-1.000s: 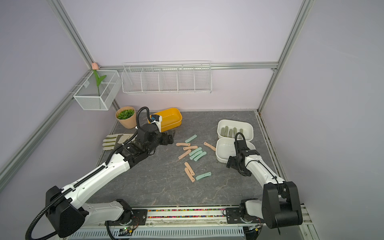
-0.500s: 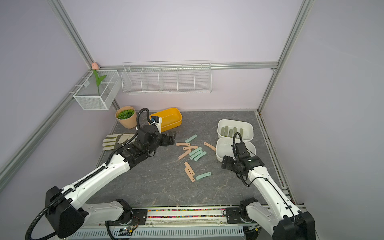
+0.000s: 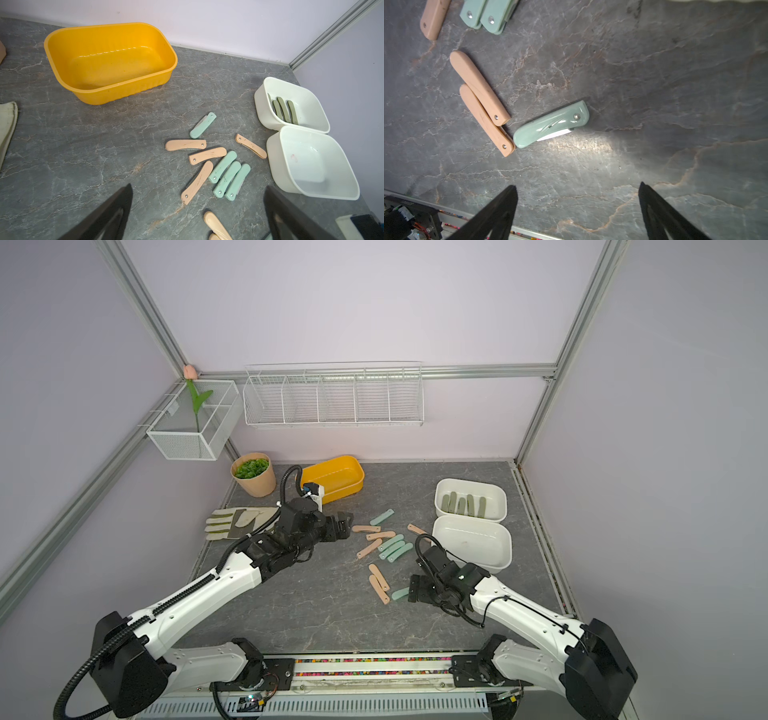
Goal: Place the fruit knives into the storage box by color
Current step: Pick up the fruit knife from the center of the board.
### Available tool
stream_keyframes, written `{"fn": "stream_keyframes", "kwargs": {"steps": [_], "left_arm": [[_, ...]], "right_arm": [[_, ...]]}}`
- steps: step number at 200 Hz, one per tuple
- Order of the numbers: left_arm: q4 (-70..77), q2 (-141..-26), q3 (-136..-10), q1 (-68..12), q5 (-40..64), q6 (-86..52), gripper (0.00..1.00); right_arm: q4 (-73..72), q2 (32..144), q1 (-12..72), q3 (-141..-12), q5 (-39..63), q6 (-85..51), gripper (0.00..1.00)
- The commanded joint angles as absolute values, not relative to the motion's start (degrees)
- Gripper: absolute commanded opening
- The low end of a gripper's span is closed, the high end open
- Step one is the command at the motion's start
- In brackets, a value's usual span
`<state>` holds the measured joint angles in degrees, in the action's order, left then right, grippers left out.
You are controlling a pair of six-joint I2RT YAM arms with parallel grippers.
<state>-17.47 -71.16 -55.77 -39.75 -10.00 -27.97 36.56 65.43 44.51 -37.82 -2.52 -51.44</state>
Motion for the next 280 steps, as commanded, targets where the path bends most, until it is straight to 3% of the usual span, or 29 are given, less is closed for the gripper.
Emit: {"fn": "stream_keyframes", "kwargs": {"steps": [1, 94, 280], "left_arm": [[-17.2, -70.5, -54.9, -39.5, -9.4, -29.5, 0.99], [-16.5, -70.6, -54.1, -39.5, -9.4, -28.8, 0.99], [-16.3, -66.9, -51.7, -39.4, -10.1, -27.2, 0.99]], "right_arm": [[32.0, 68.4, 46.4, -37.7, -3.6, -56.5, 0.94], [24.8, 81.4, 48.6, -42.3, -1.2, -57.7, 0.76], [31.9, 98.0, 45.0, -56.9, -5.1, -45.9, 0.65]]}}
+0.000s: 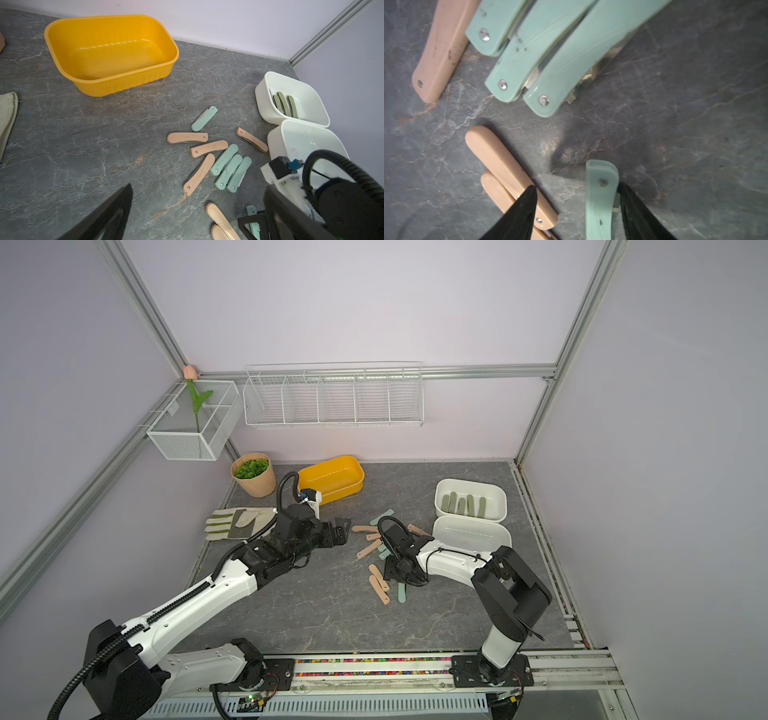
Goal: Place the fruit knives into the storage box by color
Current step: Pick up the fruit knife from the center of the board.
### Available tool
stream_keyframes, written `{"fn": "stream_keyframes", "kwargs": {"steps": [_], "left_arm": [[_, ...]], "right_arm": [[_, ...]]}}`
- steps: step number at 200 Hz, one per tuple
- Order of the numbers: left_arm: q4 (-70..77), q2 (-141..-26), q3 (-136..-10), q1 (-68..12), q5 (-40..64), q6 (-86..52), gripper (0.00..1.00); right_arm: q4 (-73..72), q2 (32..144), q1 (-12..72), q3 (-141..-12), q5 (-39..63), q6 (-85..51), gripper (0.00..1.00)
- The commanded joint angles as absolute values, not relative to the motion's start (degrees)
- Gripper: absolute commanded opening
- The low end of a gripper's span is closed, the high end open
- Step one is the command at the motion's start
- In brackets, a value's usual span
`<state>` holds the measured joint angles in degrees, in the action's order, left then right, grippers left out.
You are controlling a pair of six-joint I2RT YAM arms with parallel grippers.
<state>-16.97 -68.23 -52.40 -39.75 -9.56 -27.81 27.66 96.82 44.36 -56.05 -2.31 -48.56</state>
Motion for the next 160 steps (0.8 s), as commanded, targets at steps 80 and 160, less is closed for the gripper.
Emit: {"fn": "stream_keyframes", "kwargs": {"steps": [80, 160], "left_arm": [[-15.5, -67.3, -51.5, -39.2, -9.5, -27.2, 0.99], [-15.4, -67.6, -51.9, -39.2, -8.5, -27.5, 0.99]], "right_arm": [[40.7, 98.7, 52.2, -56.4, -13.4, -47.5, 0.65], [39.7, 102.3, 52.7, -57.1, -13.4, -48.1, 0.49]]}}
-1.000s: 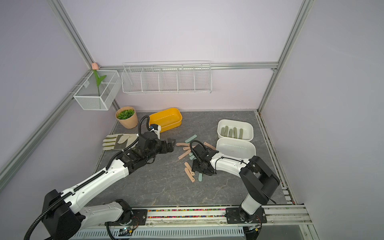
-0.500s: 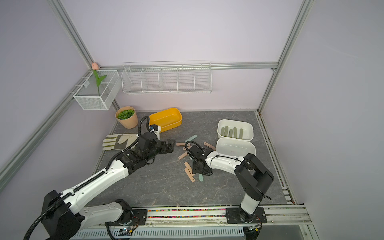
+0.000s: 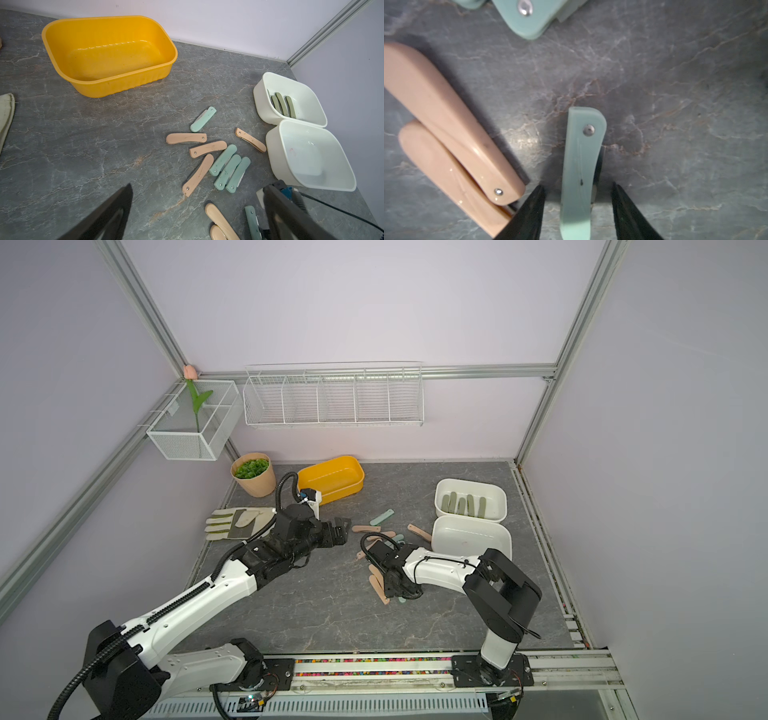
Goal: Place the fruit knives into the storage box by color
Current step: Pick up the fruit knife from the center of the board.
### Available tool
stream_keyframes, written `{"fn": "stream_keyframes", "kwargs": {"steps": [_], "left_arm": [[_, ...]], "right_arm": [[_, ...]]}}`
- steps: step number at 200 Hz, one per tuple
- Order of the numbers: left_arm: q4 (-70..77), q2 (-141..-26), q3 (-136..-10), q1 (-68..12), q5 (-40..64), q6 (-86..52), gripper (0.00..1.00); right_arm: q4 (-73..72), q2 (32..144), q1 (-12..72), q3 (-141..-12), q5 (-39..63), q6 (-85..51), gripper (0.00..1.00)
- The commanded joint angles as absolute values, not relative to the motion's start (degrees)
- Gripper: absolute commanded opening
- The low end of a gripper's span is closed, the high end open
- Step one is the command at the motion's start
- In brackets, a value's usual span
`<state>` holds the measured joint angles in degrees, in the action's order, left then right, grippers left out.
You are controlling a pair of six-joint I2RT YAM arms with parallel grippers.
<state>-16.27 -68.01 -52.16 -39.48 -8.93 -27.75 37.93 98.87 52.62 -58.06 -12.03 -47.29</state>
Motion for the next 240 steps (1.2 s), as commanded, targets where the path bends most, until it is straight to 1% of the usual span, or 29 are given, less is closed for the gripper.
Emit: {"fn": "stream_keyframes", "kwargs": {"steps": [1, 17, 54, 87, 119, 146, 205, 240], "left_arm": [[-15.4, -67.6, -51.9, -39.2, -8.5, -27.5, 0.99], [-15.4, -67.8, -51.9, -39.2, -8.3, -27.7, 0.99], [-15.1, -68.8, -52.1, -39.2, -7.0, -28.1, 0.99], [-14.5, -69.5, -52.3, -39.2, -5.7, -29.2, 0.99], [-13.7, -70.0, -52.1, -39.2, -4.3, -30.0, 0.99], [-13.0, -70.8, -52.3, -39.2, -3.0, -30.2, 0.99], [-11.9, -72.1, -52.9, -39.2, -1.0, -31.6, 0.99], [-11.2, -73.2, -54.0, -39.2, 1.0, -32.7, 0.99]], "right_arm": [[39.7, 102.3, 52.7, -57.2, -13.4, -48.1, 0.49], [39.8, 102.4, 52.6, -57.4, -13.8, -48.1, 0.45], [39.6, 101.6, 52.5, -57.3, -14.2, -48.2, 0.42], [39.1, 100.3, 52.0, -56.8, -14.4, -48.0, 0.35], [38.5, 99.2, 51.4, -56.0, -14.2, -47.8, 0.34], [37.9, 98.1, 51.0, -55.3, -14.2, -47.6, 0.3], [37.6, 94.9, 50.1, -54.2, -14.2, -47.0, 0.28], [38.3, 90.3, 49.1, -54.7, -14.5, -46.3, 0.27]]}}
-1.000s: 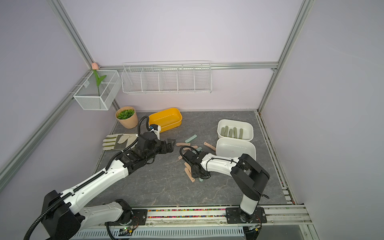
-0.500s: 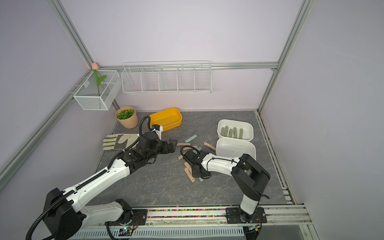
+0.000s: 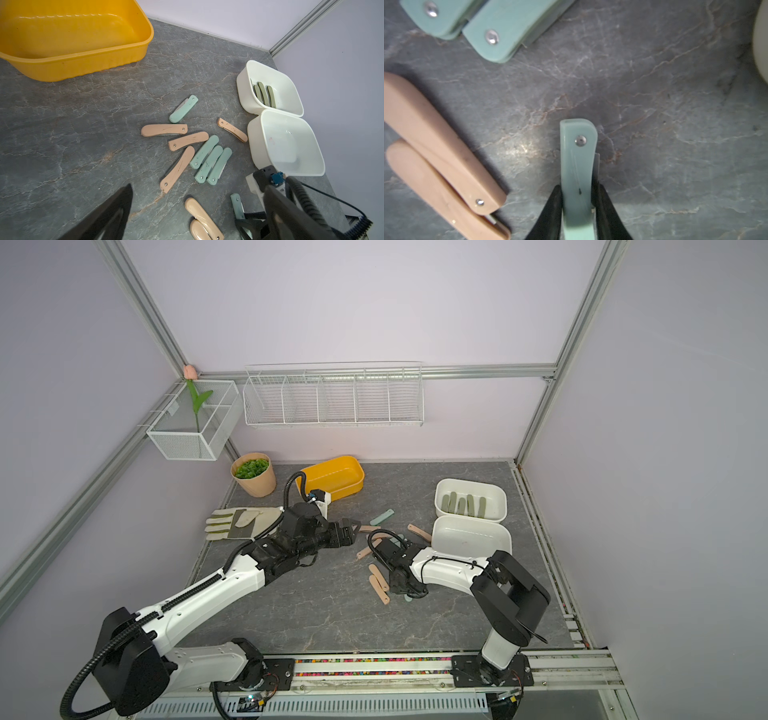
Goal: Place the fruit knives into the storage box by color
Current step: Pick up the fruit knife from the center of the board, then place the fruit knife in the storage box.
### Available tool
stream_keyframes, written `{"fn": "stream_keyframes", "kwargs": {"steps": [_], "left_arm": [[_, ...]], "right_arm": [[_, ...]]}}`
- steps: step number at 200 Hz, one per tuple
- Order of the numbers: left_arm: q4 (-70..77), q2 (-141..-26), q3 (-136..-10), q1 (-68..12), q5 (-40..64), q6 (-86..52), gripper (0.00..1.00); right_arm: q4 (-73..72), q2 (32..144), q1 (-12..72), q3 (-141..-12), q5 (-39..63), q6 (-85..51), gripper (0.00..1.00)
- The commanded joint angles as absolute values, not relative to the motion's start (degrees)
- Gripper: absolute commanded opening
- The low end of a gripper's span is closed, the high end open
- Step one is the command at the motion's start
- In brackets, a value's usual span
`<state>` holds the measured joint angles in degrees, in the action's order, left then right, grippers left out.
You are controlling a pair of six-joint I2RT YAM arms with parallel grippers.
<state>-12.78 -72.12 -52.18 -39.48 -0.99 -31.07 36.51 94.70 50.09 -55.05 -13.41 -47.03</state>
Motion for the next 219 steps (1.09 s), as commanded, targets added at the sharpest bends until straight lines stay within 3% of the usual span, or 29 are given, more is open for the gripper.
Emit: {"fn": "stream_keyframes", "kwargs": {"steps": [1, 53, 111, 151, 219], "left_arm": [[-11.2, -73.3, -54.0, -39.2, 1.1, -32.7, 0.99], [-8.7, -75.3, -56.5, -39.2, 4.8, -35.7, 0.99], [-8.6, -81.3, -63.4, -41.9, 8.1, -37.2, 0.99], [-9.2, -87.1, -69.4, -46.1, 7.9, -37.2, 0.99], [-9.9, -93.2, -75.1, -48.4, 9.0, -38.0, 0.99]], "right_arm": [[38.3, 90.2, 49.0, -54.7, -14.4, -46.3, 0.27], [41.0, 82.0, 44.0, -58.2, -13.7, -42.5, 0.28], [42.0, 76.4, 30.0, -60.6, -9.0, -36.1, 0.28], [40.8, 77.9, 21.3, -60.7, -3.5, -32.2, 0.29], [37.6, 83.3, 14.1, -61.5, 0.8, -28.8, 0.28]]}}
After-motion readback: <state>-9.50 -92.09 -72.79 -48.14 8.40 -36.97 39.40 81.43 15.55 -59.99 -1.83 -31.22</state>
